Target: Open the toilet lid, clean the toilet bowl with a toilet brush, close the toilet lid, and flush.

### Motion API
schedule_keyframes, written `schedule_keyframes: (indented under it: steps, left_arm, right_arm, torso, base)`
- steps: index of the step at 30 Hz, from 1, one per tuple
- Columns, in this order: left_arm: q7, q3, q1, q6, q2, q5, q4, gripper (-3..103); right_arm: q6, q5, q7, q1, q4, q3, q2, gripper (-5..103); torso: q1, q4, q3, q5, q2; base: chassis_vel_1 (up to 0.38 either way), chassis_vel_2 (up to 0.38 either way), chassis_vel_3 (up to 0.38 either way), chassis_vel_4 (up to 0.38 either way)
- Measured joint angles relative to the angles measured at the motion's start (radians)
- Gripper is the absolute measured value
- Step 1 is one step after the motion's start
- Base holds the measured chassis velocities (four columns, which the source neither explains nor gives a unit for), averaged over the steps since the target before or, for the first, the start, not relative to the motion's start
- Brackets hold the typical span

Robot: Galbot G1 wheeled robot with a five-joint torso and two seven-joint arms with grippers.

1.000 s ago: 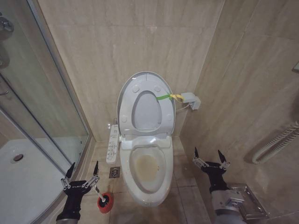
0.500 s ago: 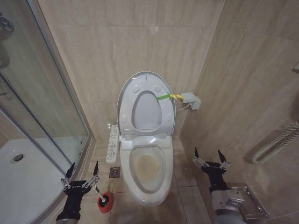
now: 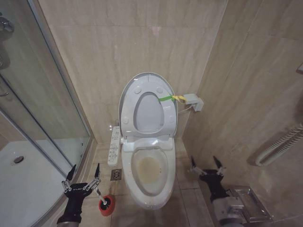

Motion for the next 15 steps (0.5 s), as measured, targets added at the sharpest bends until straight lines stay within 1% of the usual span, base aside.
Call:
schedule_keyframes:
  steps: [1,8,15]
  left_arm:
    - [0.000,0.000,0.000,0.000,0.000,0.000,0.000,98]
    - [0.000,0.000,0.000,0.000,0.000,0.000,0.000,98]
    - [0.000,0.000,0.000,0.000,0.000,0.000,0.000,98]
  right_arm:
    - [0.022,0.002,-0.013,-0.008,0.003,-0.010,0.005,100]
    - [0.070,0.008,-0.027,-0.023,0.016,-0.059,0.038,100]
    - [0.088,0.018,-0.009,0.005,-0.005,-0.046,0.034,100]
  torso:
    - [0.000,0.0000,0.000,-0.0001,0.000]
    - [0.000,0.0000,0.000,-0.0001,0.000]
    - [0.000,0.0000,0.000,-0.0001,0.000]
  base:
    - [0.000,0.000,0.000,0.000]
    - [0.000,0.000,0.000,0.000]
    - [0.000,0.000,0.000,0.000]
